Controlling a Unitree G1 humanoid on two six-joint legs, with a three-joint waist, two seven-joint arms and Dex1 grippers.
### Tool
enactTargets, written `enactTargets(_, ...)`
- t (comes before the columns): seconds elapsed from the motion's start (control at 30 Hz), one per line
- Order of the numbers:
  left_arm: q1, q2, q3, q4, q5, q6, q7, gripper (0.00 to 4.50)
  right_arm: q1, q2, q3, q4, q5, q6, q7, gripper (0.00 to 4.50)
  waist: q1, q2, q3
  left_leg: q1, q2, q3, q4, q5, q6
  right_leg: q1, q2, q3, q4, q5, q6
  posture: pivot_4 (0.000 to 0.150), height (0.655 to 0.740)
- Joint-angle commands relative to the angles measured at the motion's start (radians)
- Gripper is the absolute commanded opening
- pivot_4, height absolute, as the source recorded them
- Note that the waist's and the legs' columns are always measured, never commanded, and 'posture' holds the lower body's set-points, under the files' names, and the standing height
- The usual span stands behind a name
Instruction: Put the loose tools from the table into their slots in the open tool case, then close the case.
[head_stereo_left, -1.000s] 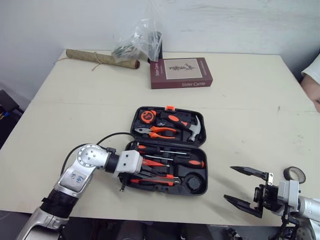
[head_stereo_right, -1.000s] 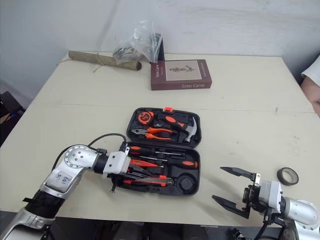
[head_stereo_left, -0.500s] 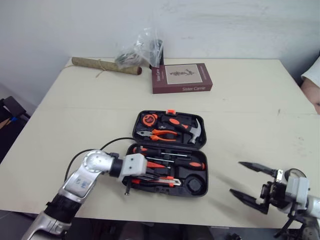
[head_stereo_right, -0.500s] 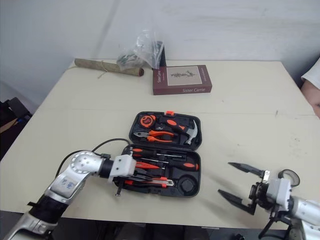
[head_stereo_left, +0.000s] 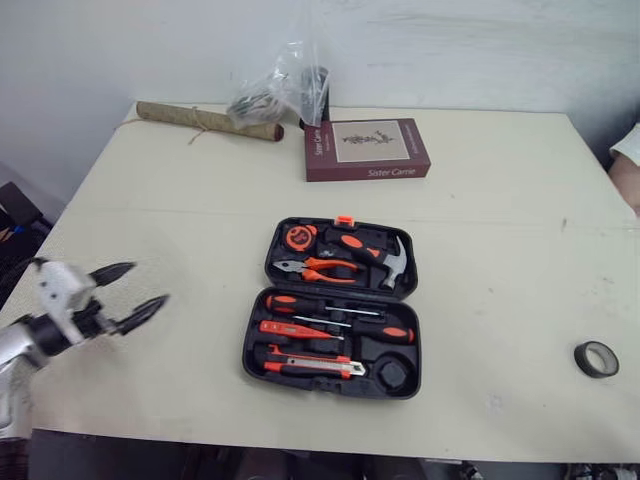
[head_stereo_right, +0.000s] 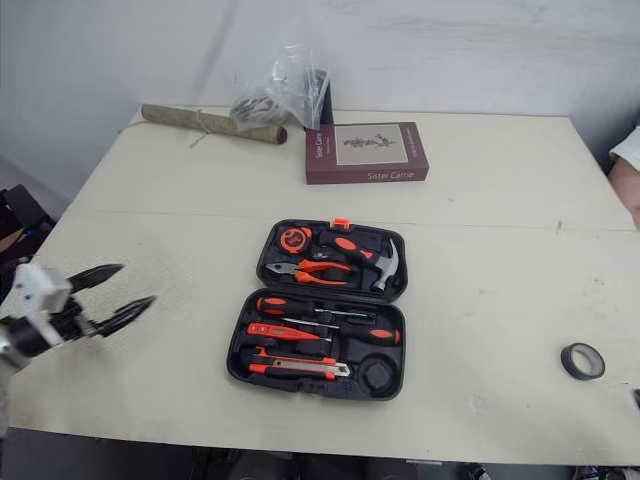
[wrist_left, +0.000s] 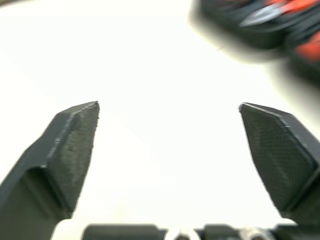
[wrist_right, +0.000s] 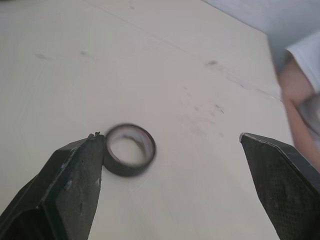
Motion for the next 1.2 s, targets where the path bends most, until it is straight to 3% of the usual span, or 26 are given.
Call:
enactTargets(0.03, 0.057, 0.011, 0.079, 0.045, 0.009, -0.040, 0.024, 4.44, 0.034, 0.014, -0.068, 0.068, -0.012, -0.036, -0.076, 4.50, -0.010, -0.001, 0.000, 0.000, 0.000, 0.000, 0.000, -0.001, -0.001, 0.000, 0.000, 0.000, 0.000, 0.000, 0.000, 0.150, 0.7400)
enactTargets(0.13, 0.101, -0.003, 0.091, 0.005, -0.003, -0.056, 0.026, 4.44, 0.023, 0.025, -0.070, 0.090, -0.027, -0.056, -0.144, 4.50, -0.013, -0.002, 0.001, 0.000, 0.001, -0.001, -0.001, 0.000, -0.002, 0.000, 0.000, 0.000, 0.000, -0.001, -0.003, 0.150, 0.7400)
enactTargets(0.2, 0.106, -0.015, 0.072, -0.087, -0.028, -0.030, 0.032, 4.44, -0.004, 0.039, -0.037, 0.050, -0.025, -0.047, -0.158, 4.50, -0.014, -0.002, 0.001, 0.000, 0.000, 0.000, -0.001, 0.000, -0.002, 0.000, -0.001, 0.001, 0.000, -0.008, -0.016, 0.150, 0.7400)
enactTargets(0.4, 0.006, 0.001, -0.142, -0.388, -0.080, 0.094, -0.035, 4.44, -0.076, 0.031, 0.076, -0.216, -0.013, 0.058, -0.210, 4.50, -0.015, 0.001, 0.001, 0.001, 0.000, 0.001, 0.000, 0.000, -0.002, 0.000, -0.001, 0.002, 0.002, -0.007, -0.016, 0.150, 0.7400)
enactTargets(0.5, -0.135, -0.007, -0.263, -0.480, -0.090, 0.142, -0.041, 4.44, -0.048, -0.036, 0.138, -0.449, 0.014, 0.250, -0.243, 4.50, -0.013, 0.005, 0.001, 0.000, 0.000, 0.002, 0.000, 0.001, -0.002, 0.000, -0.001, 0.002, 0.002, -0.006, -0.012, 0.150, 0.7400)
enactTargets(0.53, -0.163, -0.012, -0.302, -0.515, -0.098, 0.161, -0.052, 4.44, -0.029, -0.071, 0.149, -0.518, 0.026, 0.341, -0.261, 4.50, -0.012, 0.006, 0.001, 0.000, 0.000, 0.002, -0.001, 0.001, -0.003, -0.001, -0.001, 0.001, 0.003, 0.001, 0.001, 0.150, 0.7400)
enactTargets(0.67, -0.242, -0.044, -0.420, -0.612, -0.130, 0.225, -0.076, 4.44, 0.032, -0.228, 0.165, -0.708, 0.021, 0.698, -0.329, 4.50, -0.010, 0.008, 0.001, -0.003, 0.000, 0.002, -0.001, 0.008, -0.002, -0.004, 0.001, 0.000, 0.004, 0.001, 0.002, 0.150, 0.7400)
enactTargets(0.77, -0.275, -0.069, -0.472, -0.656, -0.140, 0.262, -0.068, 4.44, 0.045, -0.292, 0.180, -0.781, 0.025, 0.843, -0.315, 4.50, -0.008, 0.002, 0.004, -0.005, 0.000, 0.002, -0.001, 0.008, -0.002, -0.004, 0.003, 0.000, 0.000, 0.002, 0.002, 0.150, 0.7400)
enactTargets(0.97, -0.283, -0.074, -0.531, -0.754, -0.203, 0.348, -0.091, 4.44, 0.086, -0.471, 0.238, -0.746, -0.105, 1.083, -0.227, 4.50, -0.006, 0.000, 0.006, -0.016, 0.000, 0.001, 0.004, 0.009, 0.001, -0.012, 0.004, 0.000, 0.001, 0.003, 0.005, 0.150, 0.7400)
enactTargets(1.2, -0.282, -0.075, -0.570, -0.787, -0.192, 0.365, -0.101, 4.44, -0.045, -0.531, 0.394, -0.532, -0.244, 1.035, -0.167, 4.50, -0.002, -0.004, 0.008, -0.015, -0.002, 0.001, 0.005, 0.012, 0.001, -0.012, 0.006, 0.001, 0.002, 0.004, 0.006, 0.150, 0.7400)
